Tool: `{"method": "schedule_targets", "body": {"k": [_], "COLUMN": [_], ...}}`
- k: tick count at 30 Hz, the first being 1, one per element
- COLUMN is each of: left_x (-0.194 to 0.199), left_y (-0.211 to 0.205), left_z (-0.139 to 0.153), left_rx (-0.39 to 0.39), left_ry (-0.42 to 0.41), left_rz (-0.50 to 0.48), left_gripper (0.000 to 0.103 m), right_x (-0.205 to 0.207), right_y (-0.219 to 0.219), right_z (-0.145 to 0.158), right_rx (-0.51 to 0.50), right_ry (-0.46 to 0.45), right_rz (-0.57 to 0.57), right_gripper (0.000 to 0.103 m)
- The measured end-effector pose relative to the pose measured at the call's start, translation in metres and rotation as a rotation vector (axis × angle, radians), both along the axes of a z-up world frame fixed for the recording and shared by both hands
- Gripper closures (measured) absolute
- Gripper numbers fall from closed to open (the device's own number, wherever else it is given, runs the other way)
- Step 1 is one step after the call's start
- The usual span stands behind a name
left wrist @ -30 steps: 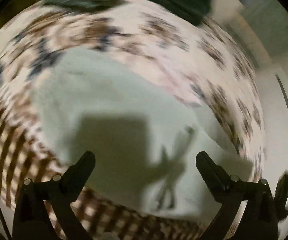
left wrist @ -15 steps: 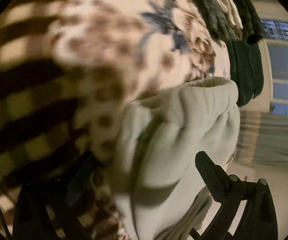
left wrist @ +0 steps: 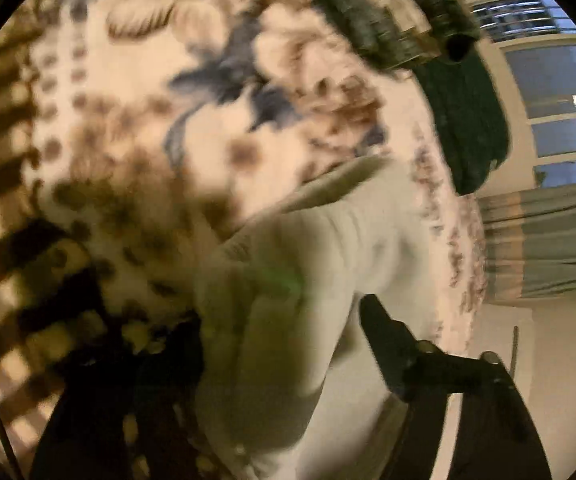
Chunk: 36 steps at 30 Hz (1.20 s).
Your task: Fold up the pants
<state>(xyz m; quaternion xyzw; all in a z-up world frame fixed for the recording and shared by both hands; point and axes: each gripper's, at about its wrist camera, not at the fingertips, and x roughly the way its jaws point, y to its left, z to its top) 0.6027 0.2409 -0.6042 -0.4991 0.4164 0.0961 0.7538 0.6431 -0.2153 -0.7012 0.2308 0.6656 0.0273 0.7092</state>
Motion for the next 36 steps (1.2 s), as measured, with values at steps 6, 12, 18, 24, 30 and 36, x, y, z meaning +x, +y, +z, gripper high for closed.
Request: {"method": "schedule_targets", "body": {"k": [6, 12, 18, 24, 30, 36], "left_x": [0.022, 0.031, 0.025, 0.023, -0.008, -0.006], "left_y": [0.007, 0.011, -0.026, -0.139, -0.321, -0.379], "left_z": [-0.029, -0.033, 0.04, 0.128, 0.103, 0.022], "left_rx": [-0.02, -0.028, 0.059, 0.244, 0.33, 0.423], "left_ry": [0.037, -0.007, -0.15, -0.315, -0.249, -0.042], "left_rz": [-0.059, -0.097, -0.168, -0.455, -0.831, -0.899], "left_gripper": [0.042, 0.071, 0.074, 0.075, 0.075, 0.073], "right_x": [-0.002, -0.006, -0.01, -0.021, -0.051, -0.064], "right_y": [-0.004, -0.012, -0.02, -0.057, -0.13, -0.215], "right_z": [-0.001, 0.0, 0.002, 0.007, 0.011, 0.017], "right_rx": [0.014, 0.058, 0.088, 0.144, 0.147, 0.133], "right_ry": [-0.002, -0.001, -0.021, -0.052, -0.014, 0.01], "right_rz": [0.0, -0.035, -0.036, -0.081, -0.156, -0.18], "right_gripper": [0.015, 0.015, 0.015, 0.015, 0.015, 0.015]}}
